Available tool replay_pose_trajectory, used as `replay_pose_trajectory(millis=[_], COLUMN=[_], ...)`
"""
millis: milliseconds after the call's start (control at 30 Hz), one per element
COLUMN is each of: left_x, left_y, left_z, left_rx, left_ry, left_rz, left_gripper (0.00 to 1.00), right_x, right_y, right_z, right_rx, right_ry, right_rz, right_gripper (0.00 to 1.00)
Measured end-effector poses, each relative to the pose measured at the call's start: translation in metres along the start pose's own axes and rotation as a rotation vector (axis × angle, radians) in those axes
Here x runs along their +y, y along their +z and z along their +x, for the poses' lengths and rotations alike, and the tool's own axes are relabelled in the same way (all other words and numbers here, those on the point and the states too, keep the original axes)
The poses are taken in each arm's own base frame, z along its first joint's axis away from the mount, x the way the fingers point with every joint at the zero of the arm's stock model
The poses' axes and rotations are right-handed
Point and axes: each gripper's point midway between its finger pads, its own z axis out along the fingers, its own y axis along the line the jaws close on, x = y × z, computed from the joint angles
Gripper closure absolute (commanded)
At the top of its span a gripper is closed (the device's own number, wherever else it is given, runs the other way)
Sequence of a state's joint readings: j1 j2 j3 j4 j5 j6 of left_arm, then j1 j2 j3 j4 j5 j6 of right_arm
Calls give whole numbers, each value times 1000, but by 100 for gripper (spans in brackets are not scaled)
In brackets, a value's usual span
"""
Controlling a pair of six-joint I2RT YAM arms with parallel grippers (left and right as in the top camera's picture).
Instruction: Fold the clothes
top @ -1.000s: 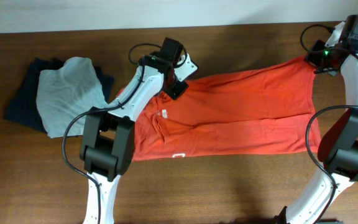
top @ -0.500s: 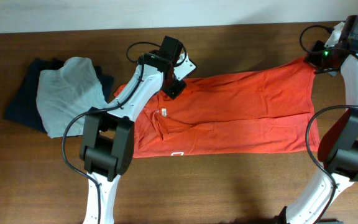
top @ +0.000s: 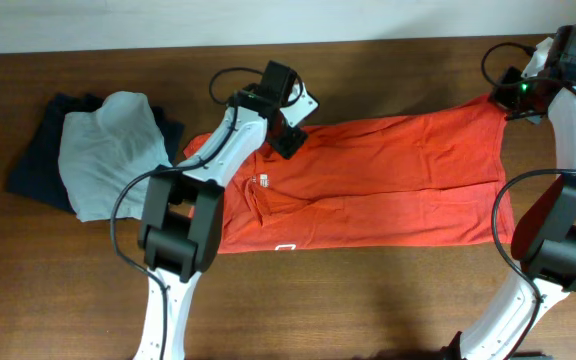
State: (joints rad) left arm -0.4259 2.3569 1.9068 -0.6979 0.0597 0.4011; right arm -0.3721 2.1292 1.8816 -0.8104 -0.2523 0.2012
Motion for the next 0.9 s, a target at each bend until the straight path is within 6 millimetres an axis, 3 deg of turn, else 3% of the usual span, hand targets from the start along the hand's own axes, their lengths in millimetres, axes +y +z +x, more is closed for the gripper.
replay_pose_trajectory(millis=[167,400,567,600,667,733,900], left_x=[3,2,0,-2,-4,-6,-6], left_y=[9,9,9,9,9,6,-8], left_z=[-5,-8,-5,-2,2,7,7], left_rx=[-27,-38,-26,-17,2,30,69], left_ry=[1,3,1,1,2,0,-9], left_rz=[-11,-8,6,11,21,33,49], left_gripper=[47,73,83,83,62,49,34], right_x=[-1,-1,-1,-1,-1,-1,-1], right_y=[0,0,0,0,0,0,0], right_z=[4,5,5,5,5,5,5], right_rx=[15,20,20,20,20,20,19], right_ry=[4,5,5,6,6,4,5], right_rz=[3,4,4,4,4,4,4], right_gripper=[96,96,96,96,96,96,96])
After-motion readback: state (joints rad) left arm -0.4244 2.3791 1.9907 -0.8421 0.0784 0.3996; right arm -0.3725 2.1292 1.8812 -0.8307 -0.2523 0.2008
